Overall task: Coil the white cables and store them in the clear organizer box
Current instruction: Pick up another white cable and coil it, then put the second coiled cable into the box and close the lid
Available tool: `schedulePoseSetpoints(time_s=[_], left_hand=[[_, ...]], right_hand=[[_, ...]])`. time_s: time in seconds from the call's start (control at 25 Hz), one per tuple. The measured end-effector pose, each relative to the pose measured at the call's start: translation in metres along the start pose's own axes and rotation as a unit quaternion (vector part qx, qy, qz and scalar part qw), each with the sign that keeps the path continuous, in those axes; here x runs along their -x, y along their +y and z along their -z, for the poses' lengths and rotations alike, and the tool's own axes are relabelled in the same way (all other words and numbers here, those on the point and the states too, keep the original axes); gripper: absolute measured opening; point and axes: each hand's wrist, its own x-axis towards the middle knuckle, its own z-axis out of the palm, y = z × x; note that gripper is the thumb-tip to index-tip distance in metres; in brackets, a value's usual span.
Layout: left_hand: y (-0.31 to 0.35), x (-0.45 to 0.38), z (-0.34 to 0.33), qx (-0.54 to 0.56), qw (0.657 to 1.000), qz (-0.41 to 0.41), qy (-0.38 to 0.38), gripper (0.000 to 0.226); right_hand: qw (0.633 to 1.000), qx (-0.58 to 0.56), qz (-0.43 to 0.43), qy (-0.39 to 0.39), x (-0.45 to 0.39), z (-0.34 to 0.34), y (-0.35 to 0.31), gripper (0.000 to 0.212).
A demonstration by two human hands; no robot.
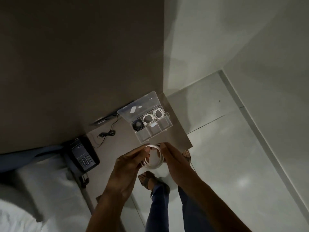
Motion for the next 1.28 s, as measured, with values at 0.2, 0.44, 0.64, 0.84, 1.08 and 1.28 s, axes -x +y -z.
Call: schedulePoseSetpoints(time_s=[0.2,0.44,0.64,0.84,1.08,1.28], left_hand=[[-0.059,-0.149,-0.048,-0.035,0.998,-0.025,0.056,0.023],[-0.098,-0.257,-0.068,-0.069,0.993,-0.076,0.064,0.021],[-0.113,-0.298,-0.061,-0.098,0.983,-0.135,0.072,0.009],[-0.134,-0.303,-0.061,-0.205,0.945,-0.239,0.086,0.009],[-0.141,-0.307,-0.071,-0.367,0.846,-0.367,0.122,0.01],[-0.144,-0.31,-0.076,-0.374,0.836,-0.382,0.124,0.003]], right_hand=[[0.98,0.177,0.087,0.041,-0.115,0.044,0.075,0.043],[0.947,0.256,0.128,0.146,-0.218,0.071,0.119,0.027],[0.92,0.31,0.145,0.188,-0.266,0.068,0.144,0.026],[0.974,0.012,0.045,0.22,-0.277,0.063,0.168,0.006],[0.97,-0.055,0.101,0.214,-0.272,0.065,0.18,0.003],[0.93,0.176,0.2,0.253,-0.271,0.083,0.185,0.019]])
